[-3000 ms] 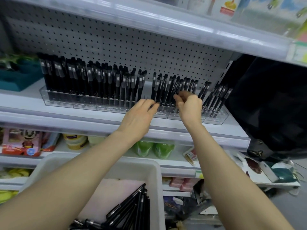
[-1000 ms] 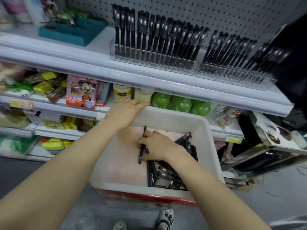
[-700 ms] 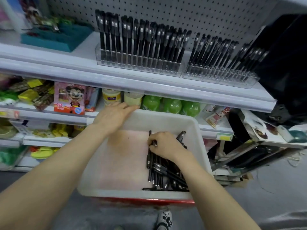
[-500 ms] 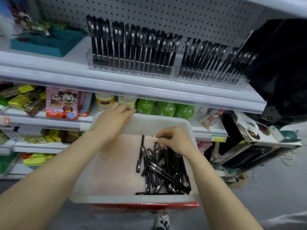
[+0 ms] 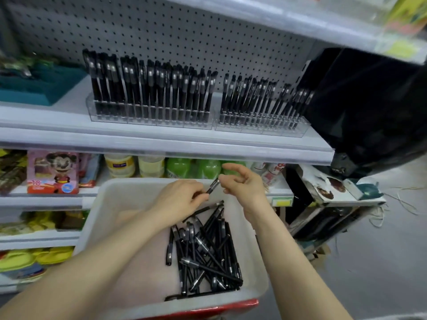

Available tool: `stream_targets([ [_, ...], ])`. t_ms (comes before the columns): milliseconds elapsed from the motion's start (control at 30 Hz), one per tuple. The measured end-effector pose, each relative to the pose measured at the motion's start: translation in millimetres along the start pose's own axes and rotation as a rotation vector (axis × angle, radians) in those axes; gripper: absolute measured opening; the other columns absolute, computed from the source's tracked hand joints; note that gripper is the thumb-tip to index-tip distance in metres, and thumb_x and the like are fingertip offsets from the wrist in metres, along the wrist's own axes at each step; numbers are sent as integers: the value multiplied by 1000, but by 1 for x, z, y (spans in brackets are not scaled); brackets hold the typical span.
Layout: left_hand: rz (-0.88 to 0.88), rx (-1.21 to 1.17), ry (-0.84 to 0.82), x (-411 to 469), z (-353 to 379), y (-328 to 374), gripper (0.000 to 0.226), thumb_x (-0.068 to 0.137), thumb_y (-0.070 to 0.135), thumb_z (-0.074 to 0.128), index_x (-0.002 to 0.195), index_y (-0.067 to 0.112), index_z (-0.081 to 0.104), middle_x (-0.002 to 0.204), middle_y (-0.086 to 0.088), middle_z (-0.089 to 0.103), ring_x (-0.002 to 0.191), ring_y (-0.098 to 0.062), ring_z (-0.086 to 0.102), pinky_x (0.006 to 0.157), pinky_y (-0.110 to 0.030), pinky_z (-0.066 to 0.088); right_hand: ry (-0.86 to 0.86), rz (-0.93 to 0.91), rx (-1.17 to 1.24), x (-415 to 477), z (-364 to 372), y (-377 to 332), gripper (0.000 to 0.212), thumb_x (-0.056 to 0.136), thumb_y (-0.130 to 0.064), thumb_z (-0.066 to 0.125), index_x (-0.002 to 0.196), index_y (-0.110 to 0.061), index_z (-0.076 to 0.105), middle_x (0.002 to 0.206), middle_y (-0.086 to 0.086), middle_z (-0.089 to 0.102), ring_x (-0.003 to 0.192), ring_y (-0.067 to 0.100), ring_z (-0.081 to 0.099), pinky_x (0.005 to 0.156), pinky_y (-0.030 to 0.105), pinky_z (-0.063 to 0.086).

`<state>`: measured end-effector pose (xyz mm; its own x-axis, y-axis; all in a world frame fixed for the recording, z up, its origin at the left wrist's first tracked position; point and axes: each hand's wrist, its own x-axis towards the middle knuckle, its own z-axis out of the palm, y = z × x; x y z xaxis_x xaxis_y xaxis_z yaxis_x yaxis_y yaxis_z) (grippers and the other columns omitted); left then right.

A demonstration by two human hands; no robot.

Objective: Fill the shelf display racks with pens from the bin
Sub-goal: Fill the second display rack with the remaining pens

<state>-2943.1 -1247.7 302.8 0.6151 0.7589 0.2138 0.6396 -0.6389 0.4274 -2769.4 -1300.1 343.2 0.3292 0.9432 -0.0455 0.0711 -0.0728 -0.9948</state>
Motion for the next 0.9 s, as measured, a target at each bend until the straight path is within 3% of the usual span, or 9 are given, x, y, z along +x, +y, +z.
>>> stream_targets([
  [133,42,-39,73,15,-6,13,23,96,43,53,86,24,61,80,10,57,76,-13,54,66,-34,44,-52,43,142,1,3,-2,13,83,0,72,92,-7,66,70,4,68,61,12,62,65,21,54],
  [267,74,-2,88,46,-20,32,26,98,43,47,88,24,61,84,10,55,83,-13,54,69,-31,41,-29,-34,69,21,-21,-22,9,87,-5,70,94,-7,65,79,10,69,66,13,64,63,21,54],
  [333,89,1,155,70,-27,39,28,99,42,46,106,24,66,99,8,58,96,-12,53,82,-31,44,34,-93,69,38,-39,-40,9,90,-8,66,98,-7,62,82,14,69,71,16,65,64,25,57],
  [500,109,208,293,135,-42,56,43,97,25,55,139,15,49,137,-1,47,126,-20,40,103,-38,43,196,-342,-63,89,-87,-93,10,90,-8,66,96,-9,59,72,6,67,68,15,66,70,28,55],
  [633,65,385,294,166,-37,56,52,94,13,59,143,7,42,140,-10,43,127,-28,40,98,-39,47,314,-503,-252,129,-102,-121,10,88,-17,70,94,-15,63,69,-5,68,74,21,70,81,40,57],
  [767,23,435,320,173,-27,49,56,81,5,72,134,6,52,129,-9,52,115,-28,45,89,-38,50,338,-582,-360,163,-95,-126,22,89,-20,67,109,-12,66,88,-3,72,83,13,70,84,39,57],
  [900,19,442,357,175,-25,48,58,77,2,73,132,6,55,127,-7,53,113,-27,46,86,-36,51,314,-578,-411,181,-87,-118,23,90,-19,66,112,-15,67,90,-2,72,86,12,67,88,36,55],
])
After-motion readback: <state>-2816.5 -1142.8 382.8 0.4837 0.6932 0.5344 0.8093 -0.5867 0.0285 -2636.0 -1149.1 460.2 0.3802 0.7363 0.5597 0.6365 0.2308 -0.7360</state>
